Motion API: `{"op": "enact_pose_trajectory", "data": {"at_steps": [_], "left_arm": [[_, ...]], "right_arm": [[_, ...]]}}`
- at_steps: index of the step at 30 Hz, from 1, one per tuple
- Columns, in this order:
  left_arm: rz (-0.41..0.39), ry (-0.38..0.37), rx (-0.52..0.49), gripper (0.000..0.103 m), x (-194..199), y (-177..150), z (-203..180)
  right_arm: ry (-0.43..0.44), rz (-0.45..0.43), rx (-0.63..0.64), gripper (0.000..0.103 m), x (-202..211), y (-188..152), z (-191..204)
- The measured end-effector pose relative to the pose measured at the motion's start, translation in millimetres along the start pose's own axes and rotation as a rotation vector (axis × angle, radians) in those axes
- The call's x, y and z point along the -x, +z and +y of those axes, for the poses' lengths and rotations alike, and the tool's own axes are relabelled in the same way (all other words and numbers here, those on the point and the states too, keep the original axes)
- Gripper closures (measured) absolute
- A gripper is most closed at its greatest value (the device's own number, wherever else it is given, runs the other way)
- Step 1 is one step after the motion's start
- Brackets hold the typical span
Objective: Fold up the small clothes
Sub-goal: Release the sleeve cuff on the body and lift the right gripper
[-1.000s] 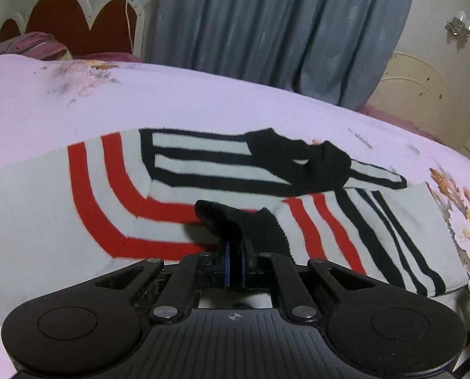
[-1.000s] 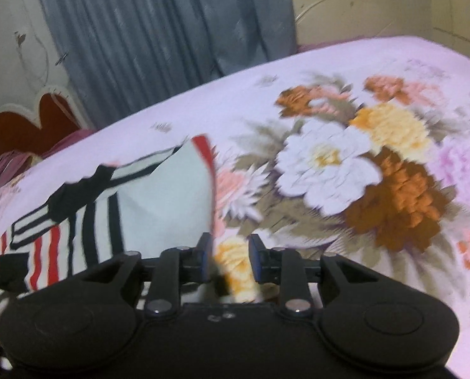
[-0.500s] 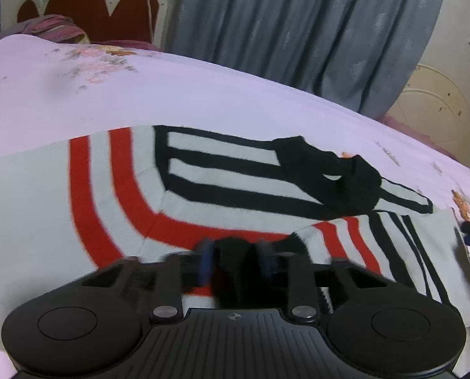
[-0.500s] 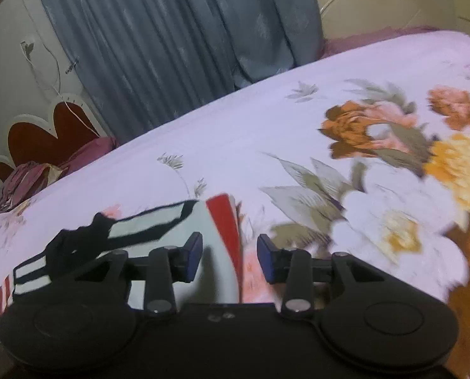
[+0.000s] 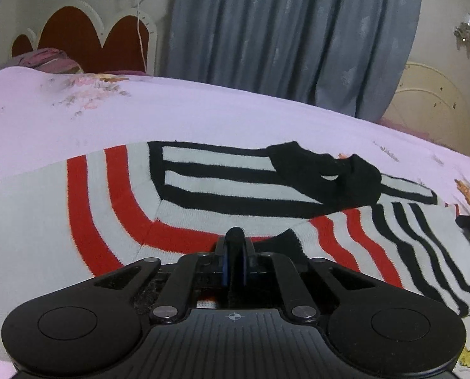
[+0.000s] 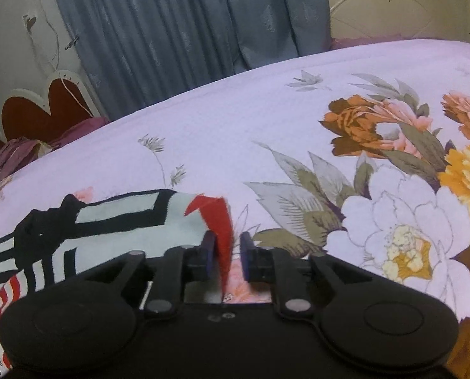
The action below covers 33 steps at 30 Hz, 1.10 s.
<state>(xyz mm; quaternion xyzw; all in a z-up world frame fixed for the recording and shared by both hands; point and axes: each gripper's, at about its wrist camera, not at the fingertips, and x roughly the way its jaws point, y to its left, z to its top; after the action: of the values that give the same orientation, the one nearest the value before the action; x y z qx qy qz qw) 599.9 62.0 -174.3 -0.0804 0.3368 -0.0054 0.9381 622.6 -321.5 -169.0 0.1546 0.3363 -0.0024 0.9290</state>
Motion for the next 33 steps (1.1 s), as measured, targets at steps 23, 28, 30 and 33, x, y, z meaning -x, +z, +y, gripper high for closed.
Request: {"op": "enact_pose_trajectory", "data": {"at_steps": [23,28,30,33], "left_arm": [[0.006,0.073,-0.171,0.049,-27,6,-62],[-0.024,0.072,-0.174,0.049,-13,8,-67],[-0.049,0.059,-0.179,0.049,-6,10,-71],[-0.051,-0.005,-0.188,0.049,-2,11,-76]], "right_arm": [[-0.020,0.051,0.233,0.103,-22,17,26],[-0.025,0.052,0.218,0.101,-21,16,28],[-0.023,0.057,0.235,0.098,-21,15,30],[-0.028,0.062,0.249,0.096,-19,15,30]]}}
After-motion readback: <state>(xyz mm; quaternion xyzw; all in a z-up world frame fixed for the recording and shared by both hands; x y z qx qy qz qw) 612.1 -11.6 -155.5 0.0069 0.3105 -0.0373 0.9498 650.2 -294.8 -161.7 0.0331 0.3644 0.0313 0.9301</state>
